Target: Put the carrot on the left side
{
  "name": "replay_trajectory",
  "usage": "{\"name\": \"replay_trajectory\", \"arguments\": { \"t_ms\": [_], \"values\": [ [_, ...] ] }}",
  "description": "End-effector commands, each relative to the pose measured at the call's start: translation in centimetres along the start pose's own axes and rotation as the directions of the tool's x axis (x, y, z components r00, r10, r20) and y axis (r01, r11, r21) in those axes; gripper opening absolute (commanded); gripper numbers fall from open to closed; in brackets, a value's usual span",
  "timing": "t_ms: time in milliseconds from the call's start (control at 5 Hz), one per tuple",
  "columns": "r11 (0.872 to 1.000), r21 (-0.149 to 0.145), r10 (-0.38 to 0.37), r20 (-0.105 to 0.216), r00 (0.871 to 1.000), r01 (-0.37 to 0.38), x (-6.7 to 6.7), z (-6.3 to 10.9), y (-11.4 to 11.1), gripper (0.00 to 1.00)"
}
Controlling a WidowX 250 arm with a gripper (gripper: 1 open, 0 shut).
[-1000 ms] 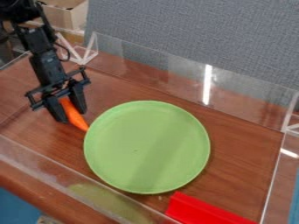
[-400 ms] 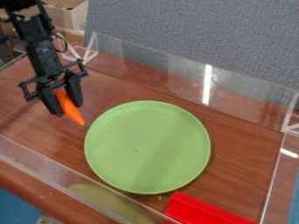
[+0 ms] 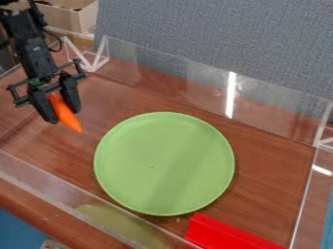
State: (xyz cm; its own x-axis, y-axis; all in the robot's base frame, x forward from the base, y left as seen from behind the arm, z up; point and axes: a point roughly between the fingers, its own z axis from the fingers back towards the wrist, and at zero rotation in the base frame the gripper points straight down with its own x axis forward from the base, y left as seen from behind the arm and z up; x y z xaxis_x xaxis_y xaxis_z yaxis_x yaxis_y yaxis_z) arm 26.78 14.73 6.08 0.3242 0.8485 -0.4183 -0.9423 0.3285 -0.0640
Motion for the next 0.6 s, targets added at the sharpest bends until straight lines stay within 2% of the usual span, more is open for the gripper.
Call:
{"name": "replay_trajectory", "arguments": {
  "t_ms": [0, 400],
  "values": [
    [0.999, -0.035, -0.012, 0.065, 0.998, 0.015, 0.1, 0.9, -0.9, 0.00],
    [0.999, -0.026, -0.016, 0.062, 0.998, 0.017, 0.2, -2.1, -2.1, 0.00]
  ]
}}
